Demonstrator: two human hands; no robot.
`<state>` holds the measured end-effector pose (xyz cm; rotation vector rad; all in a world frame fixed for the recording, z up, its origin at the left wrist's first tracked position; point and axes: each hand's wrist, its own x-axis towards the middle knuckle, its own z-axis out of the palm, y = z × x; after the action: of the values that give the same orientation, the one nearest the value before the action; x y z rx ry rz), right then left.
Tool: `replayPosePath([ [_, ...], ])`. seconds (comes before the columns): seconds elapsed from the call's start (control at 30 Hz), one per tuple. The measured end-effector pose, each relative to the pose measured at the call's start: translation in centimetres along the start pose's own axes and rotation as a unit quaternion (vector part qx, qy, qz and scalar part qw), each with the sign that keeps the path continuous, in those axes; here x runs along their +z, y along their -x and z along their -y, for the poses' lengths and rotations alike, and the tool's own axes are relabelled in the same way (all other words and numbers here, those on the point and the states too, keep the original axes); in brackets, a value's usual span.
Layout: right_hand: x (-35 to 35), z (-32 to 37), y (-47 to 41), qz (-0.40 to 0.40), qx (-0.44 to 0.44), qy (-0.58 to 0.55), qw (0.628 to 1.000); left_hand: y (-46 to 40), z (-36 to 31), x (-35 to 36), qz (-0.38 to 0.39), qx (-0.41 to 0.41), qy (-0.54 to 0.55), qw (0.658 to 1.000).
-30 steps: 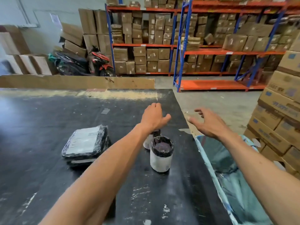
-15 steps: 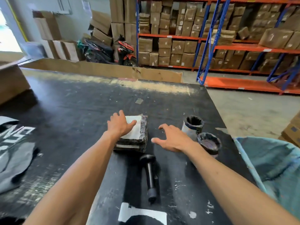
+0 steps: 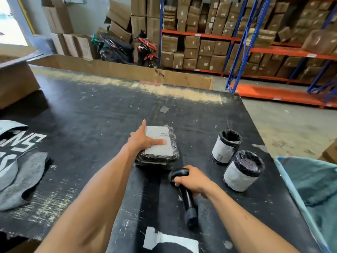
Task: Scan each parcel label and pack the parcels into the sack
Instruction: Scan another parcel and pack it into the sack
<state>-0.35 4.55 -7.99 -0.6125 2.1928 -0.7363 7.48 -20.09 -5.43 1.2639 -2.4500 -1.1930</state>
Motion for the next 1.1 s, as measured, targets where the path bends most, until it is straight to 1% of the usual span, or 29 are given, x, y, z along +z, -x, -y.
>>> replayPosePath([
  [0.1, -2.9, -0.1, 0.0, -0.027, -0.04, -0.062, 0.997, 0.5, -0.1, 0.5, -0.026, 0.028, 0.036, 0.999],
  [0.2, -5.5, 0.2, 0.2, -0.03, -0.088, -0.145, 0.985, 1.3, -0.2, 1.1, -0.06, 0.048, 0.074, 0.994],
  [0.27, -6.7, 0.5, 0.2, -0.033, -0.105, -0.203, 0.973, 2.0, -0.2, 1.4, -0.078, 0.079, 0.09, 0.99],
  [0.37, -7.7, 1.3, 0.2, -0.051, -0.137, -0.278, 0.95, 2.7, -0.7, 1.8, -0.102, 0.129, 0.085, 0.983],
  [0.47, -7.6, 2.5, 0.6, -0.063, -0.165, -0.315, 0.932, 3.3, -1.2, 2.6, -0.127, 0.144, 0.086, 0.978],
  [0.57, -7.2, 3.3, 1.1, -0.085, -0.179, -0.321, 0.926, 3.8, -1.2, 3.4, -0.161, 0.15, 0.079, 0.972],
  [0.67, -6.7, 3.6, 1.3, -0.121, -0.217, -0.294, 0.923, 4.0, -1.0, 3.8, -0.185, 0.159, 0.069, 0.967],
  [0.77, -6.7, 4.0, 1.7, -0.156, -0.228, -0.259, 0.926, 4.3, -1.0, 3.8, -0.198, 0.168, 0.063, 0.964],
  [0.97, -6.6, 3.9, 1.8, -0.181, -0.232, -0.255, 0.921, 4.6, -1.2, 3.9, -0.208, 0.164, 0.069, 0.962],
  [1.1, -6.7, 3.8, 2.1, -0.184, -0.243, -0.218, 0.927, 4.6, -1.4, 4.0, -0.211, 0.167, 0.073, 0.96],
])
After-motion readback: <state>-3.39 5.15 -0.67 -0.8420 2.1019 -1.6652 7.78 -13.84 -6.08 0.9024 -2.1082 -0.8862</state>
